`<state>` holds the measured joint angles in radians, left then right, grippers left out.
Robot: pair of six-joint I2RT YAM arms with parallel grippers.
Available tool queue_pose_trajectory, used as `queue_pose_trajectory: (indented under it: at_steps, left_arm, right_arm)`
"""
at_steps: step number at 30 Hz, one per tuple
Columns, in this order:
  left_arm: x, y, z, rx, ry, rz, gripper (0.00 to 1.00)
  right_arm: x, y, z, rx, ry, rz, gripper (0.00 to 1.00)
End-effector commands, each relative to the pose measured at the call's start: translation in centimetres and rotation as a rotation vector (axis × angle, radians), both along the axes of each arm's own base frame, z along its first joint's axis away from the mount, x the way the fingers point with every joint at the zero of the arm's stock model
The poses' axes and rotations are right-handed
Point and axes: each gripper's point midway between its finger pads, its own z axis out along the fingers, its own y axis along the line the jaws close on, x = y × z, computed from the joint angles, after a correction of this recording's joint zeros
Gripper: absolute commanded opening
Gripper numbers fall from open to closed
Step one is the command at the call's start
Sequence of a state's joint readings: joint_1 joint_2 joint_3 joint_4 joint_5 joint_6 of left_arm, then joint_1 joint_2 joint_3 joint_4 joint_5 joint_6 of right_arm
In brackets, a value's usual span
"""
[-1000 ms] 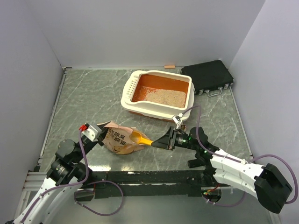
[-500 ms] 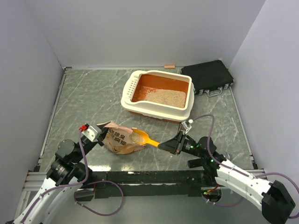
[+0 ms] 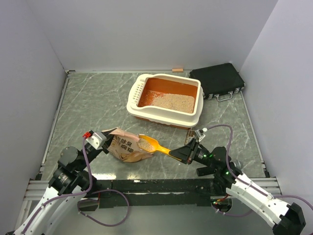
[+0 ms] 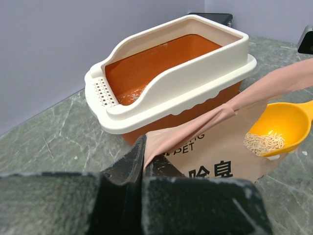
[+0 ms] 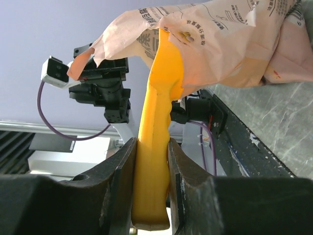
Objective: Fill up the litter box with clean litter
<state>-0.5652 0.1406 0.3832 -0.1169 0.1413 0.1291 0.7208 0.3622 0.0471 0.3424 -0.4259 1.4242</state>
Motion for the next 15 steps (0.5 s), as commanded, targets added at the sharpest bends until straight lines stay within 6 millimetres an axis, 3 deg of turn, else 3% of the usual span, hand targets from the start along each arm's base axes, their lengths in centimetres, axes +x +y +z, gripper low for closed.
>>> queue_pose_trajectory:
  at_steps: [1,15]
  left_arm:
    - [-1.1,0.7,6.6,-0.138,-0.198,-0.002,0.01]
    - [-0.8,0.6,6.3,-0.131,-0.184,0.004,0.01]
  right_arm:
    - [0.7,-0.4,1.1,0.021,0.027,-0.048,0.00]
    - [-0.1,0.2,3.5,0.016,-0.031,0.019,0.00]
